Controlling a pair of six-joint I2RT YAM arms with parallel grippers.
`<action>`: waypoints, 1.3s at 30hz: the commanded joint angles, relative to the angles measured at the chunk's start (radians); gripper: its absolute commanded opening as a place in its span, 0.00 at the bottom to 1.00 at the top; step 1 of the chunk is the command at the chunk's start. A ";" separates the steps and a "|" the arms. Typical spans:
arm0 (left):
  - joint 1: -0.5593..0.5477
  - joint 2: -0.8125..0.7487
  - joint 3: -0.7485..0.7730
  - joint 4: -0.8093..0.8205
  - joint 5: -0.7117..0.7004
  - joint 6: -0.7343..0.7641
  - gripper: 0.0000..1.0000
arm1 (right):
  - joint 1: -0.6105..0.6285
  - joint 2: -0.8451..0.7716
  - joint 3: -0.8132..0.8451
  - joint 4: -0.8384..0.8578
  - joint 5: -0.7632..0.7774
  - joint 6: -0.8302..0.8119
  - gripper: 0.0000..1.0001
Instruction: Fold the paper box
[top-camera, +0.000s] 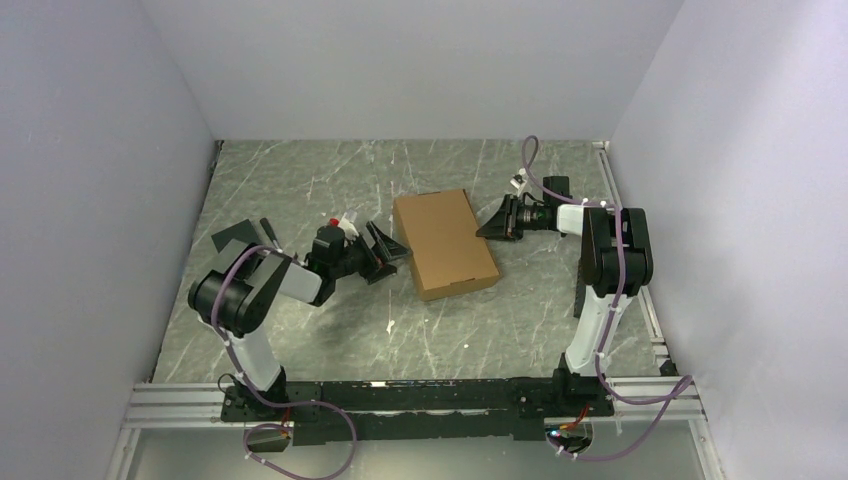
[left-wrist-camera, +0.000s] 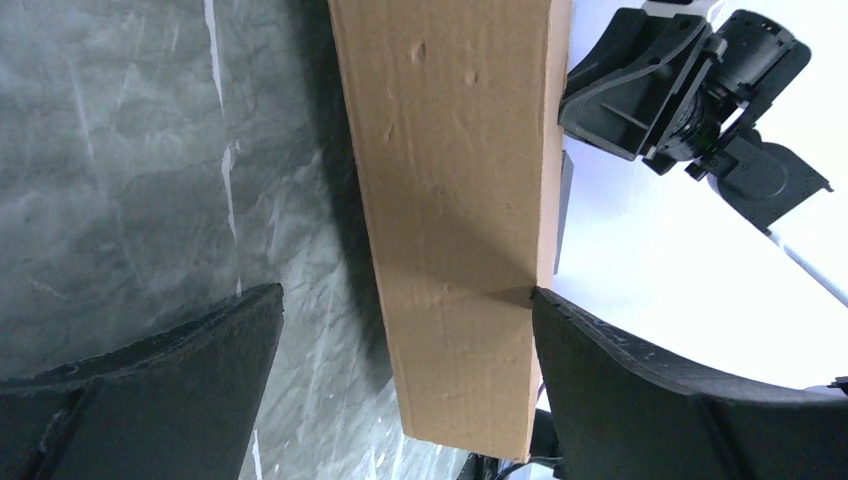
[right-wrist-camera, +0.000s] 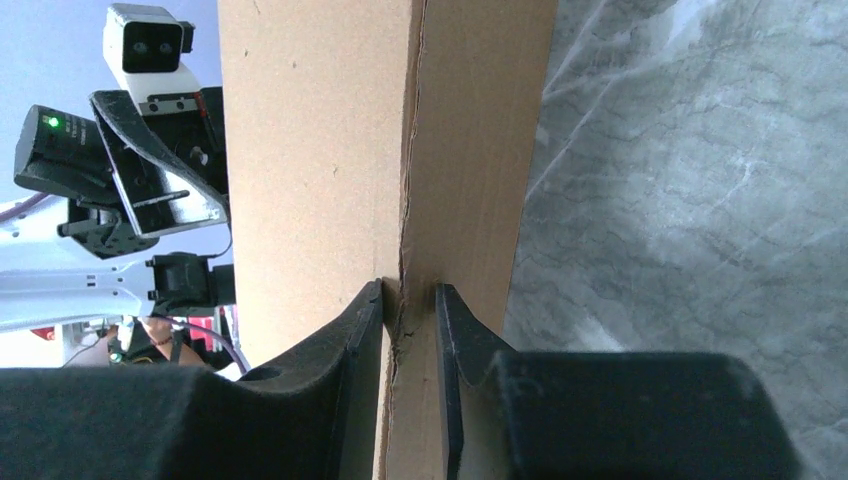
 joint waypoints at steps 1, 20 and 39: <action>-0.007 0.029 0.001 0.140 0.023 -0.043 1.00 | -0.028 0.060 -0.024 -0.049 0.213 -0.068 0.21; -0.073 0.222 0.117 0.328 0.007 -0.176 0.87 | -0.028 0.064 -0.018 -0.049 0.189 -0.068 0.21; -0.053 -0.066 0.141 -0.219 -0.005 0.045 0.36 | -0.020 -0.128 -0.008 -0.041 -0.008 -0.091 0.71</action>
